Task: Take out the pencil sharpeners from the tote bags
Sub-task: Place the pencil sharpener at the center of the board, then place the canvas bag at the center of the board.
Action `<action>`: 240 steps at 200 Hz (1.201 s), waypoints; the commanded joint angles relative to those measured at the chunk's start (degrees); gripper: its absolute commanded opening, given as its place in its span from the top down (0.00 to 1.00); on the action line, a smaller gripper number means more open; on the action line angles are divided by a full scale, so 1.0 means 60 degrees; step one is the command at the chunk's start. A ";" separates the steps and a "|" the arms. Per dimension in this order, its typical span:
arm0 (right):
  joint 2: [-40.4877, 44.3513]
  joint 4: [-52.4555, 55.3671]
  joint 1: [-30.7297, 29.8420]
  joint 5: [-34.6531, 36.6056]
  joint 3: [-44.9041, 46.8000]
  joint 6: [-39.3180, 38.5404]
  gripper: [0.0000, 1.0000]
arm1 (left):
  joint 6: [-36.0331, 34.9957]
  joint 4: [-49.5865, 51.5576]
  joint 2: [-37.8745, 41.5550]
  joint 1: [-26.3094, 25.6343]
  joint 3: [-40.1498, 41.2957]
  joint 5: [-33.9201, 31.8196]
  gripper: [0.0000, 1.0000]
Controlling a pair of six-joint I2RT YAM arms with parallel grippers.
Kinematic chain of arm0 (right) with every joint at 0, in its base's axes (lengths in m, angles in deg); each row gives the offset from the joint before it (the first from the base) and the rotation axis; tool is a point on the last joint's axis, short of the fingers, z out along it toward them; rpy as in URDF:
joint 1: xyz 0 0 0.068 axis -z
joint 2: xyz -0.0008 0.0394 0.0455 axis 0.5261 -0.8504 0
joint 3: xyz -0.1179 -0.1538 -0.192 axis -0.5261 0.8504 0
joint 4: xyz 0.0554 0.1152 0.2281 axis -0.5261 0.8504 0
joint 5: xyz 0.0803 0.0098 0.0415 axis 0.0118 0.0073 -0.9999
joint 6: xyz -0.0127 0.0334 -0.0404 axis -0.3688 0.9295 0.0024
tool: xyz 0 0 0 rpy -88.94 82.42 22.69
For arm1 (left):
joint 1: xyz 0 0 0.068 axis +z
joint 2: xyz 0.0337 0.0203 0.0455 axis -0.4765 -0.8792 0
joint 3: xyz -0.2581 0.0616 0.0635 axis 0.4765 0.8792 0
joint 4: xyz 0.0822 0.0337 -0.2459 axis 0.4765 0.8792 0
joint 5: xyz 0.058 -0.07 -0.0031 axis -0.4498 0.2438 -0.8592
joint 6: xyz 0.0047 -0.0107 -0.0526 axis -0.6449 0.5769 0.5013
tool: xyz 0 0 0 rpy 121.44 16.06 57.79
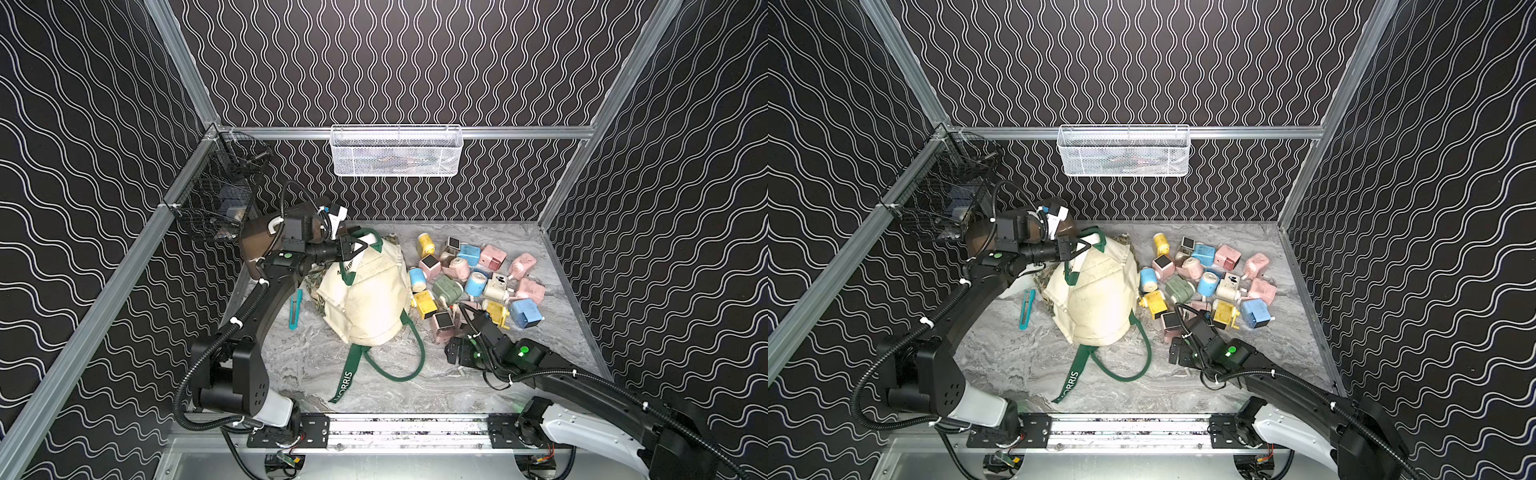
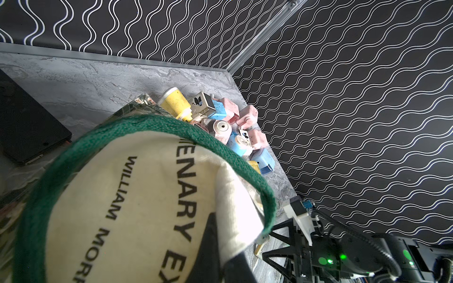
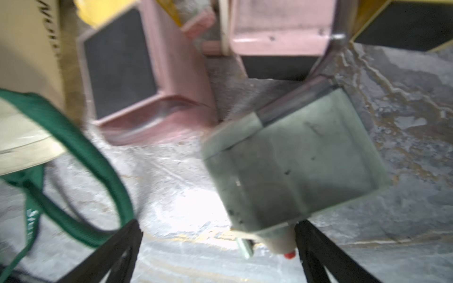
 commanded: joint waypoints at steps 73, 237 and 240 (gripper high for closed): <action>0.0135 -0.3075 -0.0010 0.0171 -0.0511 -0.2705 0.07 | -0.0014 -0.0339 0.0245 0.0011 0.0065 0.0515 1.00; -0.6423 -0.6053 0.0040 -0.1628 -0.4358 -0.5107 0.34 | -0.1918 0.1609 -0.0543 0.0054 -0.0860 0.1241 1.00; -0.6423 -0.6057 0.0045 -0.1628 -0.4373 -0.5095 0.36 | -0.1953 0.1635 -0.0543 0.0054 -0.0860 0.1221 1.00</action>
